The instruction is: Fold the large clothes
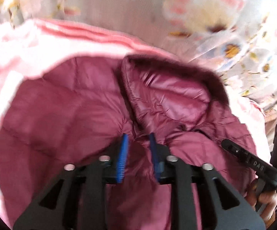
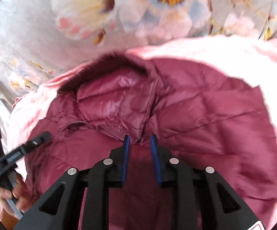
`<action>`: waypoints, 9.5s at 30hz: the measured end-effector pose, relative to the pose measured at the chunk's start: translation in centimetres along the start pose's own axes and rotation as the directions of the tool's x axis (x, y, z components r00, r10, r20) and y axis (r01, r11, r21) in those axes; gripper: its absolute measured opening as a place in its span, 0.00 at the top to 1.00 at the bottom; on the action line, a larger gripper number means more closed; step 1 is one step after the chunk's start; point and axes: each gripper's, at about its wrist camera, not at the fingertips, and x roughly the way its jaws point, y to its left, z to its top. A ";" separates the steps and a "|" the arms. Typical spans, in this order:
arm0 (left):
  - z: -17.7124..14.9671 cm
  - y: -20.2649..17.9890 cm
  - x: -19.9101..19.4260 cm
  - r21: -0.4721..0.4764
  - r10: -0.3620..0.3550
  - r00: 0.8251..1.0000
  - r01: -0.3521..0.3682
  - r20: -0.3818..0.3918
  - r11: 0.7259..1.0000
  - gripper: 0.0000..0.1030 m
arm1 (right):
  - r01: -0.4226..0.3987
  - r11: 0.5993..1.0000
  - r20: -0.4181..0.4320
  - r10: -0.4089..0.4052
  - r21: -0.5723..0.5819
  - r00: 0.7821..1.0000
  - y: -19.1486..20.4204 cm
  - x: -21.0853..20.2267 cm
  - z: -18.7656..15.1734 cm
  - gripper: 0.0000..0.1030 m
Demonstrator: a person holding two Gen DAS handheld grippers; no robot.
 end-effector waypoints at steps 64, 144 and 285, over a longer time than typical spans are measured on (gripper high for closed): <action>4.7 -2.3 9.5 0.115 0.275 0.960 -0.279 0.049 0.953 0.72 | 0.133 0.989 0.008 -0.133 -0.071 0.991 1.5 10.2 6.1 0.90; -32.6 7.9 -42.9 -0.353 -0.049 0.998 0.058 0.033 0.934 0.96 | -0.087 0.959 0.273 0.011 0.270 0.962 1.3 -47.4 -37.6 0.97; -12.7 -0.4 -15.0 0.011 0.078 0.997 -0.078 0.025 0.997 0.42 | 0.008 0.996 -0.040 -0.012 -0.086 0.999 14.1 -14.0 -14.7 0.88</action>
